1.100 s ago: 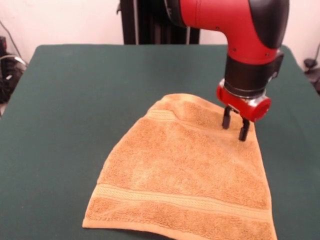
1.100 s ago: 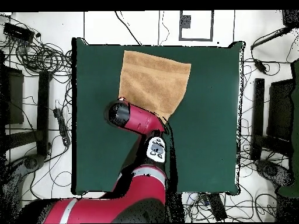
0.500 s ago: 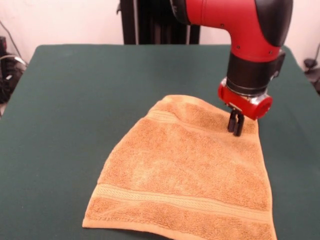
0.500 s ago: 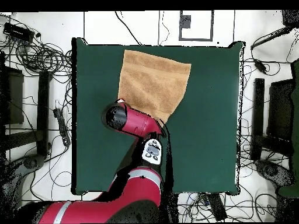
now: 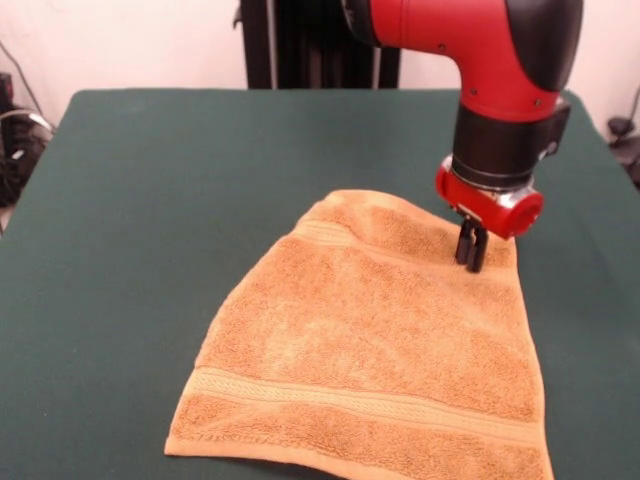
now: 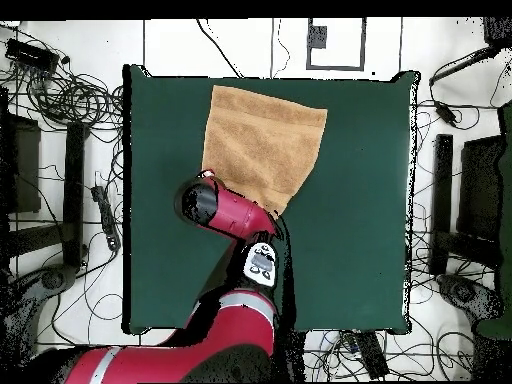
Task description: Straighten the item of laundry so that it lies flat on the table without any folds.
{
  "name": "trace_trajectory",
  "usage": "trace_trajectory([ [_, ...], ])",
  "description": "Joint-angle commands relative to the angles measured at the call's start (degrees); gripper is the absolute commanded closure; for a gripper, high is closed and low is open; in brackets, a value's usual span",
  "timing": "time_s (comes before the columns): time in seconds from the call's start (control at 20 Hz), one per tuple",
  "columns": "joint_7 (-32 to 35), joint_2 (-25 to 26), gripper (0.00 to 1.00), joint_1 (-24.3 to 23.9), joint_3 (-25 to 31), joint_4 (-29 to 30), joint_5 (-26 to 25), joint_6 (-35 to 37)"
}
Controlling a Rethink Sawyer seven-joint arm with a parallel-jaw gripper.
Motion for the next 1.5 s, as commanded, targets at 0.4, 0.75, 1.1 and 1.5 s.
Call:
trace_trajectory([
  [0.4, 13.89, 9.39, 0.00, 4.99, 8.74, 5.25, 5.71, -2.35],
  [0.75, 15.26, 9.82, 0.00, 2.83, 13.19, 6.77, 8.50, -6.03],
  [1.1, 15.87, 14.05, 0.00, 3.37, 12.83, 4.49, 10.71, -8.73],
  [1.5, 17.21, 17.80, 0.00, 1.54, 16.46, 2.50, 10.98, -16.68],
])
